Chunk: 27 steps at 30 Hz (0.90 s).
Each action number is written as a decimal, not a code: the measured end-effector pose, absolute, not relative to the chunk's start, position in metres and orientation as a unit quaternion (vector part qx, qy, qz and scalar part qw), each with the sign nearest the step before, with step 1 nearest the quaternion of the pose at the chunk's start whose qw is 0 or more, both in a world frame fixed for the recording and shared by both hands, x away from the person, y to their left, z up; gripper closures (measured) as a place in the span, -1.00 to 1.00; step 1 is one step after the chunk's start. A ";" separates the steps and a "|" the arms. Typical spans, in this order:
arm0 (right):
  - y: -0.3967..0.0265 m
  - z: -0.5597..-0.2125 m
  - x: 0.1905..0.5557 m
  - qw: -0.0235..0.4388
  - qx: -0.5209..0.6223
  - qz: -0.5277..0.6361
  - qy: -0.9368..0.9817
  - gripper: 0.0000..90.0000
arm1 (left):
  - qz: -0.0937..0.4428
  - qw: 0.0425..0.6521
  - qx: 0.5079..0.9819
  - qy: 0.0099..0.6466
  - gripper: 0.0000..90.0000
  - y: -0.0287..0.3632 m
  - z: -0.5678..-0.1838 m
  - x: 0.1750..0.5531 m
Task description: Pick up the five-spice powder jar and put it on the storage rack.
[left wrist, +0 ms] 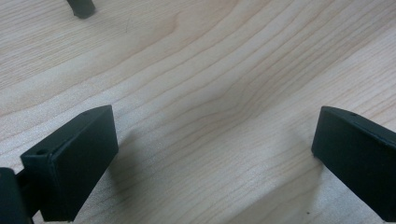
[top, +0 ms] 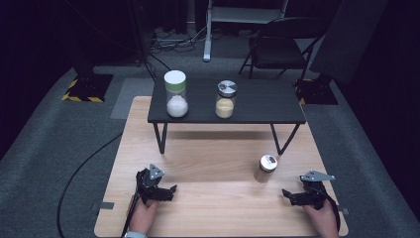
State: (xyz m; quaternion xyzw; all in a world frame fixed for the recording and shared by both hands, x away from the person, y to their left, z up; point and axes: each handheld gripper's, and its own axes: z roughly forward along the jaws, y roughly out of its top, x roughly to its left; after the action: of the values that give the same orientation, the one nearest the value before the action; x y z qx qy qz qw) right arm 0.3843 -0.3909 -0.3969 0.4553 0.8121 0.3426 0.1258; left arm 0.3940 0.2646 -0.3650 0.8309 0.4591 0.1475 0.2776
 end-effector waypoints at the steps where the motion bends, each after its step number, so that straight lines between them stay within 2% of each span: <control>1: -0.391 -0.397 0.384 0.126 0.455 0.344 0.812 -0.97 | 0.147 0.278 0.831 0.459 -0.99 0.265 -0.365 0.394; 27: -0.385 -0.374 0.359 0.164 0.418 0.440 0.778 -0.97 | 0.147 0.278 0.831 0.459 -0.99 0.265 -0.365 0.394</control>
State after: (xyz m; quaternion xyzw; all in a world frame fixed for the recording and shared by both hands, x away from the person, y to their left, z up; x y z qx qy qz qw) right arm 0.3588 -0.3854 -0.3735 0.4183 0.7776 0.4398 0.1643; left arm 0.3941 0.2646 -0.3650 0.8309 0.4591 0.1474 0.2777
